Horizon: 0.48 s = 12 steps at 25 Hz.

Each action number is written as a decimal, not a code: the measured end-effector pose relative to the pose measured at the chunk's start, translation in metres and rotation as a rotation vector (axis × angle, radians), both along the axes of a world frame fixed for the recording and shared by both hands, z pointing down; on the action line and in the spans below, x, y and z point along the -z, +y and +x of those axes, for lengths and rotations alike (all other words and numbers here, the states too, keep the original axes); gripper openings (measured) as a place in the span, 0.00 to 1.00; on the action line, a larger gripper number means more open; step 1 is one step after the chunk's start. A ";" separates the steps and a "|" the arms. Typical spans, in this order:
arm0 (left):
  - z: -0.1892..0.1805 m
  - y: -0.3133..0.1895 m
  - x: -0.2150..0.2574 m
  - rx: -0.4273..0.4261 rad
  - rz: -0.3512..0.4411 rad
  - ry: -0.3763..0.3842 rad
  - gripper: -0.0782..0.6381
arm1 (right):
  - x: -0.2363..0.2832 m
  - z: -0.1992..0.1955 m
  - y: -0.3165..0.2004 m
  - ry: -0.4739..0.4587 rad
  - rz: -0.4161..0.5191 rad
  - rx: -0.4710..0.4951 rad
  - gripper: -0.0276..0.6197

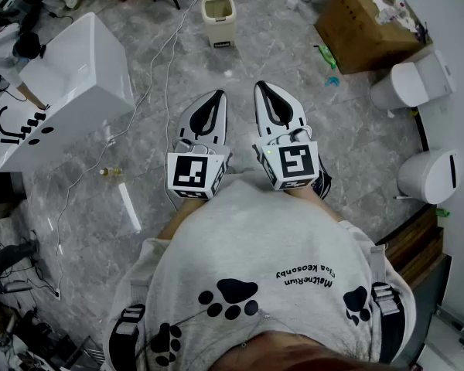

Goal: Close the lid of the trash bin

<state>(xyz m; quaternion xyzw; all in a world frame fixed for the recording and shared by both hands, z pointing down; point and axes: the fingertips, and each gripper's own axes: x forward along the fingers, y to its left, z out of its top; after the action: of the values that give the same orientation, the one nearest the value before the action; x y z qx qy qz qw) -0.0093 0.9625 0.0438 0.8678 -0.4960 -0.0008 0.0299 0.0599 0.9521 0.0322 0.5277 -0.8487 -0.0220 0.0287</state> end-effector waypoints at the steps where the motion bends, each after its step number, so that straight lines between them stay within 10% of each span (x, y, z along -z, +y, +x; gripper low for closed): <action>1: -0.004 -0.002 0.000 -0.001 0.006 0.002 0.14 | -0.001 -0.004 -0.002 -0.001 -0.002 -0.001 0.09; 12: -0.035 -0.019 -0.006 -0.014 0.002 0.024 0.14 | -0.009 -0.037 -0.015 0.005 -0.018 -0.013 0.09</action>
<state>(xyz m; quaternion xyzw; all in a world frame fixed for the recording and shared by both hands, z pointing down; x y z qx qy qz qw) -0.0444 0.9436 0.0494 0.8712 -0.4896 -0.0115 0.0347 0.0230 0.9375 0.0414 0.5331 -0.8452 -0.0156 0.0359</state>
